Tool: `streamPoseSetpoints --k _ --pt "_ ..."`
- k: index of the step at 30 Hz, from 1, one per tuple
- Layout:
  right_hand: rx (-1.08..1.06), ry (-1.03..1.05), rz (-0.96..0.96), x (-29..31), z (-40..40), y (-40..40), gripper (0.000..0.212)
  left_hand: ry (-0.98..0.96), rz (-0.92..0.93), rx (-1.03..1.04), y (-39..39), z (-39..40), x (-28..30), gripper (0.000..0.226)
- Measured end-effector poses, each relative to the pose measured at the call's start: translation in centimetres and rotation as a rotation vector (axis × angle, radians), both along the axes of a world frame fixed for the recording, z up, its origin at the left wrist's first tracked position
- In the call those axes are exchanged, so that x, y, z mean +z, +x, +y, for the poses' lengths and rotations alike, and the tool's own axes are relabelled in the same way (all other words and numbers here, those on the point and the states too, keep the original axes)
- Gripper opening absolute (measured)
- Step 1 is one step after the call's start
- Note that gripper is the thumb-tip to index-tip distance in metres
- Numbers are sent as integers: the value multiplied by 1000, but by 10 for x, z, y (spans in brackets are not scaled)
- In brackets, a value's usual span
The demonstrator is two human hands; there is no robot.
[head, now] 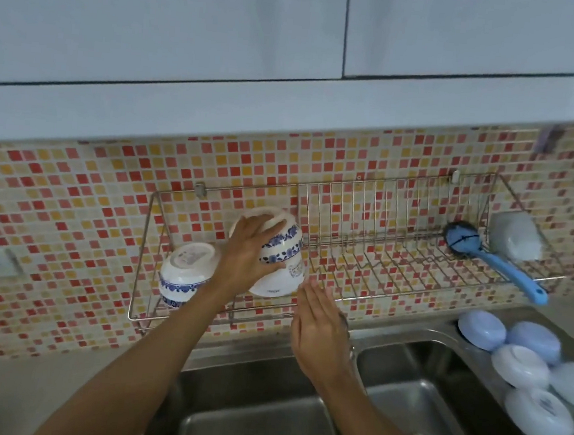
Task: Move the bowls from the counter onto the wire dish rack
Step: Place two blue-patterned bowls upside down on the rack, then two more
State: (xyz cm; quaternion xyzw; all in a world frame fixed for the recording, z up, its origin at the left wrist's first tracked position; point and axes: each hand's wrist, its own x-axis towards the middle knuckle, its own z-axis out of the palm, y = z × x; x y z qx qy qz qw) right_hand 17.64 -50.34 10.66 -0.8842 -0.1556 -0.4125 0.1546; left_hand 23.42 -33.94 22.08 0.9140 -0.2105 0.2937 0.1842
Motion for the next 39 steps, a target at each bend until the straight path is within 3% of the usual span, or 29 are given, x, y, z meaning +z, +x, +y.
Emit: streamPoseSetpoints --k 4,10,19,39 --pt "-8 6 -20 -2 1 1 43 172 43 33 6 0 -16 78" --pt "26 47 9 -5 1 2 41 245 62 30 13 3 -36 83" --pt "49 87 28 -5 3 1 41 211 60 -11 16 8 -40 96" --pt "51 135 60 -4 6 -1 39 32 173 -74 2 12 -45 87"
